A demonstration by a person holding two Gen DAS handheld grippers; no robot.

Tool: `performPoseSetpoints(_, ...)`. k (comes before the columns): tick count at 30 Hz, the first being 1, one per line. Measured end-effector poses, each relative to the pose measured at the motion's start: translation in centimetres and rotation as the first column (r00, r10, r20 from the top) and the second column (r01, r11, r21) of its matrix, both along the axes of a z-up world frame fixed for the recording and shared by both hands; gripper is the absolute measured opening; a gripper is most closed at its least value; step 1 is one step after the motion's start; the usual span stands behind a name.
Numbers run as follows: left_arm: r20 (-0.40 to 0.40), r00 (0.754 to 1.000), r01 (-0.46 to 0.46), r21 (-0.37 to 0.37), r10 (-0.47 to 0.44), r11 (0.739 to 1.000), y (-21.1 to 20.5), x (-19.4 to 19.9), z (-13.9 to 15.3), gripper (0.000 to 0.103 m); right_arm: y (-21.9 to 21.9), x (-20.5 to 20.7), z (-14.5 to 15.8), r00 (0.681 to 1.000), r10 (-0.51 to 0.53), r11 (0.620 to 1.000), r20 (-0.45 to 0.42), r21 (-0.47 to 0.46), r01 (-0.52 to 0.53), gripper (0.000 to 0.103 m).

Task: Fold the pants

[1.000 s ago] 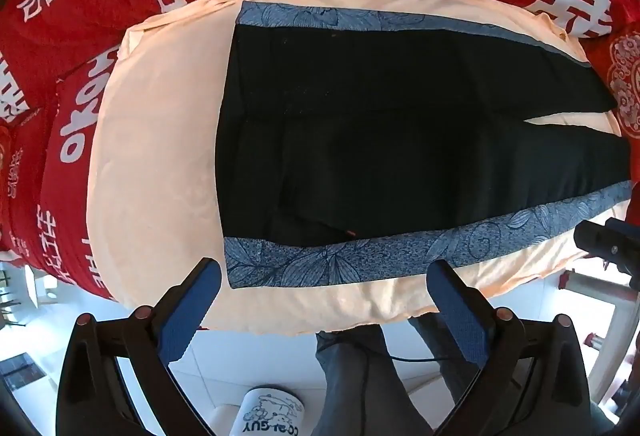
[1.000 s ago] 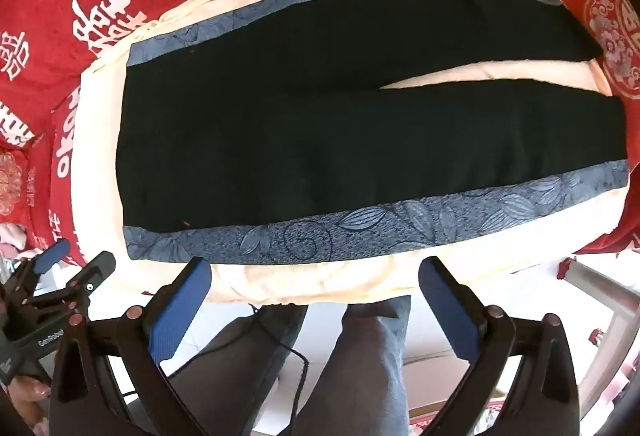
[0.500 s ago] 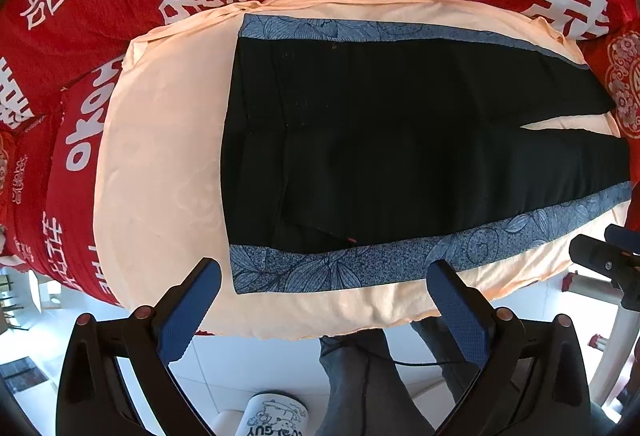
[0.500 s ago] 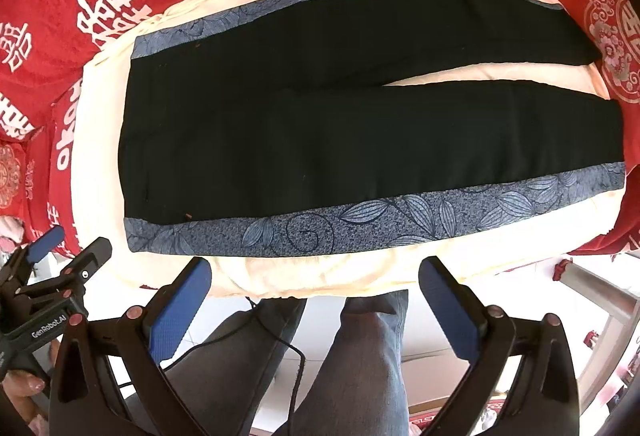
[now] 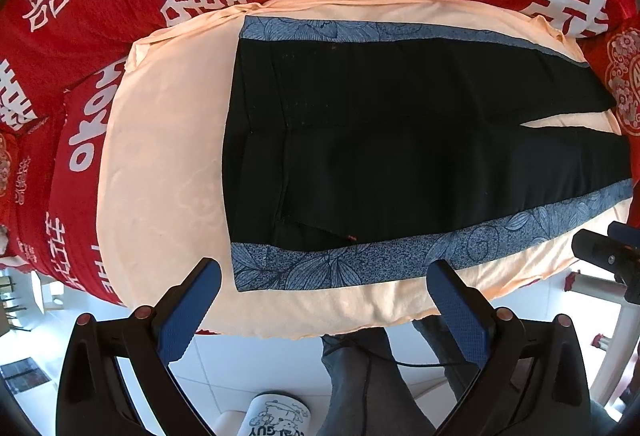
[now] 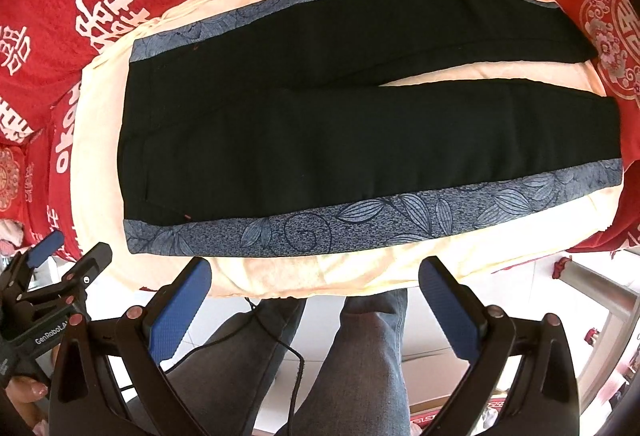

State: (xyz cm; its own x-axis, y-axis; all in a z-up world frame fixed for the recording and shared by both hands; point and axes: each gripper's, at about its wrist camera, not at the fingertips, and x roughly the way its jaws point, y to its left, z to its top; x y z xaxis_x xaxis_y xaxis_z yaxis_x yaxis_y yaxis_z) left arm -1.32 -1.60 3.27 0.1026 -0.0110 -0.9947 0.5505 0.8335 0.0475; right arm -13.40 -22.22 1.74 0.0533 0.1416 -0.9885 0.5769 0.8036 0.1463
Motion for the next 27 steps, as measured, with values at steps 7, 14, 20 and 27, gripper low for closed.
performPoseSetpoints(7,0.005,1.000,0.004,0.006,-0.004,1.000,-0.05,-0.18,0.02,0.103,-0.13,-0.10,0.10,1.000,-0.011,1.000,-0.001,0.001,0.011,0.103)
performPoseSetpoints(14,0.011,1.000,0.009,0.014,-0.009,1.000,-0.12,-0.31,0.05,0.103,-0.22,-0.11,0.17,1.000,-0.009,1.000,0.000,0.000,0.009,0.103)
performPoseSetpoints(20,0.014,1.000,0.008,0.019,-0.008,1.000,-0.13,-0.38,0.05,0.103,-0.30,-0.17,0.18,1.000,-0.011,1.000,-0.001,0.000,0.011,0.103)
performPoseSetpoints(27,0.015,1.000,0.010,0.020,-0.010,1.000,-0.08,-0.38,0.08,0.103,-0.32,-0.24,0.21,1.000,-0.014,1.000,0.000,0.002,0.014,0.103)
